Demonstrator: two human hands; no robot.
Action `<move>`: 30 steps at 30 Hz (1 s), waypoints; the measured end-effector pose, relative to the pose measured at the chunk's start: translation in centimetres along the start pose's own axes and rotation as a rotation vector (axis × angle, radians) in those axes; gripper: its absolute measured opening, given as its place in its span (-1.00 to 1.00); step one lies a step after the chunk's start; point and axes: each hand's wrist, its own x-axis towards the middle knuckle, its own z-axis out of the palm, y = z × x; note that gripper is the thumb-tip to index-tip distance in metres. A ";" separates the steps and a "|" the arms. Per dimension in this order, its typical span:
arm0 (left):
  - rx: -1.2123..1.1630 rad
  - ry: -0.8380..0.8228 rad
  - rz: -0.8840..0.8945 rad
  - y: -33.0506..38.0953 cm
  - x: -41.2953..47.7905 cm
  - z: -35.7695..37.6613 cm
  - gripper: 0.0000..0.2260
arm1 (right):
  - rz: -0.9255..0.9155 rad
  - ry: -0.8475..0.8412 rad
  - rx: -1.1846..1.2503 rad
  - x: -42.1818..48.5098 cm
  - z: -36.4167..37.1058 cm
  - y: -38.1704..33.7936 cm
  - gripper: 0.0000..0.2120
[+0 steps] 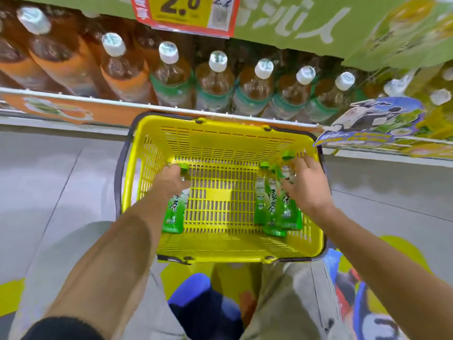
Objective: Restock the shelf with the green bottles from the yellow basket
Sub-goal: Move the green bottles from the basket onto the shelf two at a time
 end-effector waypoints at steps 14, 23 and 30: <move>-0.200 0.076 -0.094 -0.6 -1.2 0.2 -0.62 | 0.096 -0.179 -0.064 -0.3 0.9 -2.3 -0.46; -0.142 0.170 -0.100 -1.2 -1.9 0.4 -0.54 | 0.314 -0.467 0.236 -3.9 8.2 -3.7 -0.31; -0.253 0.132 -0.102 -1.6 -1.5 0.7 -0.36 | 0.379 -0.543 0.334 -2.3 9.5 -3.3 -0.29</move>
